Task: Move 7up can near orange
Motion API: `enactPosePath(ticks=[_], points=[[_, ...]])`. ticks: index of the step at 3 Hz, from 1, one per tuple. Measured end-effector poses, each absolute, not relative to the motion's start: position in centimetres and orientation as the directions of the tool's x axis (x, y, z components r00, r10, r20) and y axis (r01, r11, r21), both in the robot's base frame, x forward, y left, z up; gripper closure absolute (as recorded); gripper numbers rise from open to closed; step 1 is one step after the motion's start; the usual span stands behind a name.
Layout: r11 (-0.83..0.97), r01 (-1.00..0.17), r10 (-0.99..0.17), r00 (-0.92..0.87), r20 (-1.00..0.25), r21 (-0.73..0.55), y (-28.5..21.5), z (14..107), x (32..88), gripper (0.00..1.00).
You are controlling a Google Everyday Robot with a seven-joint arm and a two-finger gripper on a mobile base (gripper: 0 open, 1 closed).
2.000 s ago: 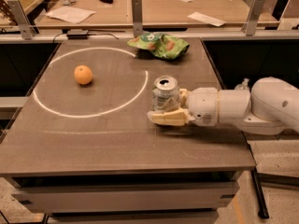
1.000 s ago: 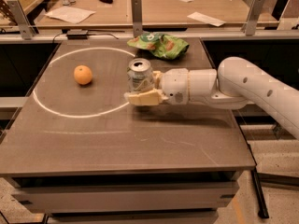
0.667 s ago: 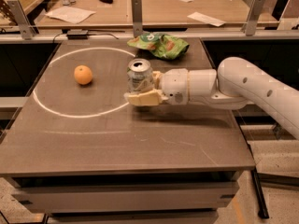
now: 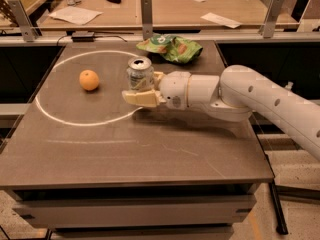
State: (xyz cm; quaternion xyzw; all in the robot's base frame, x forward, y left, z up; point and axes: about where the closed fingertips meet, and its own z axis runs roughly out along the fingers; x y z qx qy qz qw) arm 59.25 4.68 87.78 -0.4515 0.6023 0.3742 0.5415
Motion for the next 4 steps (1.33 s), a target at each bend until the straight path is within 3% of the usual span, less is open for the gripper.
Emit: enactPosePath(ticks=[4], points=[[0.332, -0.943, -0.120, -0.040, -0.992, -0.002, 10.4, 86.9, 65.3, 1.00]])
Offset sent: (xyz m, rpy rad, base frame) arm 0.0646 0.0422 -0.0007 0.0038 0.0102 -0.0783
